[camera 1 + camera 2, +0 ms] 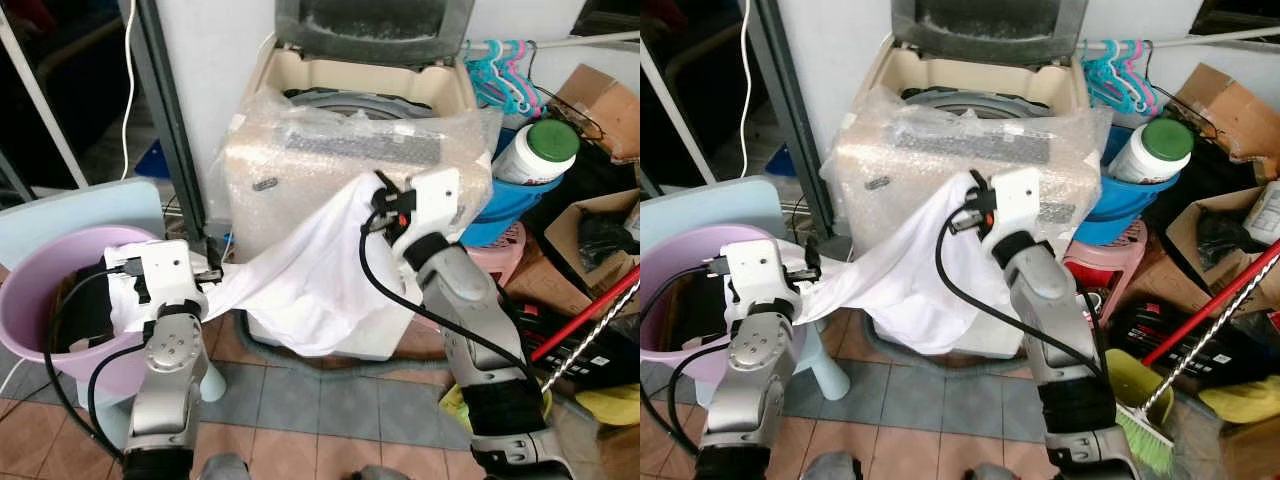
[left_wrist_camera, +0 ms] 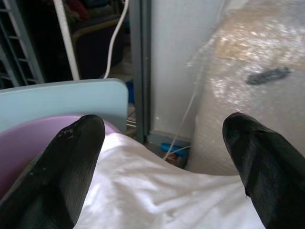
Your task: Clothes washing
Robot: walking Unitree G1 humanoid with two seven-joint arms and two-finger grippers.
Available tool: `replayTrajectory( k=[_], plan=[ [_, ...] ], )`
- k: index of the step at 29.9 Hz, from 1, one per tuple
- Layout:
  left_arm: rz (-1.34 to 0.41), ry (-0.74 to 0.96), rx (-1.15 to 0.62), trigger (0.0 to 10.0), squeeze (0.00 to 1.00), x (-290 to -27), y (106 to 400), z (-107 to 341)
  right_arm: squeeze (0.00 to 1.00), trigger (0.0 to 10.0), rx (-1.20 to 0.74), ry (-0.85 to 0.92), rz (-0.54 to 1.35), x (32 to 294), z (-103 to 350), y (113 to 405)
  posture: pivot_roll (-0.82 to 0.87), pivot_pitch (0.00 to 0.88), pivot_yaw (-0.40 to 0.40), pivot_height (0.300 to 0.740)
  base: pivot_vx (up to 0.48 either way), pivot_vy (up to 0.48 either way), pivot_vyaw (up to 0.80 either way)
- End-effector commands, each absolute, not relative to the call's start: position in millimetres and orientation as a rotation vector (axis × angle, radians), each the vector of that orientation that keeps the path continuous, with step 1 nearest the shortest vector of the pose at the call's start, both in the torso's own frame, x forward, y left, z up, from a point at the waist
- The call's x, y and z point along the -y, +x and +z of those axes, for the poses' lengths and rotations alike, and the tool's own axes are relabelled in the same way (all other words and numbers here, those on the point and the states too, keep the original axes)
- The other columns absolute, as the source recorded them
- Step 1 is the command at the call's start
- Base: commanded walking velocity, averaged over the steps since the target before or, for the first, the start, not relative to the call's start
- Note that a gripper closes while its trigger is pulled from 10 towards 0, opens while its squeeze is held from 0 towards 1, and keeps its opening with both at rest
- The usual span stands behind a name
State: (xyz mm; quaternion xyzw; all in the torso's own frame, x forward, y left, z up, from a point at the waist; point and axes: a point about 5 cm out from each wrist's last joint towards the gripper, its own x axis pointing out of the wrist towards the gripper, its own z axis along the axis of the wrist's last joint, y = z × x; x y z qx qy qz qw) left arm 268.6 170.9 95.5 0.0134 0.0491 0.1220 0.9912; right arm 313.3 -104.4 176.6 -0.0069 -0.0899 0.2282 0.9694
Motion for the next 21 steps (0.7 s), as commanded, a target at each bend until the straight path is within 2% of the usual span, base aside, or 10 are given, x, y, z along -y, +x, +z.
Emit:
replayTrajectory(
  k=[1, 12, 15, 16, 21],
  plan=[
    [0.235, 0.023, -0.08, 10.0, 0.0, -169, 269, 101, 0.0, 10.0, 0.213, -0.053, 0.476, 105, 182, 317, -0.01, 0.0, -0.038, 0.74, 0.382, 0.0, 0.0],
    [0.228, 0.021, -0.09, 10.0, 0.0, -167, 267, 99, 0.0, 10.0, 0.269, -0.126, 0.628, 92, 198, 320, -0.01, 0.0, -0.041, 0.74, 0.428, 0.0, 0.0],
    [0.221, 0.018, -0.1, 10.0, 0.0, -164, 266, 97, 0.0, 10.0, 0.288, -0.194, 0.755, 84, 205, 319, -0.01, 0.0, -0.042, 0.74, 0.384, 0.0, 0.0],
    [0.219, 0.019, -0.106, 10.0, 0.0, -162, 266, 96, 0.0, 10.0, 0.293, -0.229, 0.817, 79, 209, 319, -0.01, 0.0, -0.045, 0.74, 0.0, 0.0, 0.0],
    [0.248, 0.022, -0.104, 10.0, 0.0, -163, 268, 97, 0.0, 10.0, 0.291, -0.217, 0.861, 77, 215, 323, 0.0, 0.0, -0.06, 0.74, 0.0, 0.0, 0.0]
  ],
)
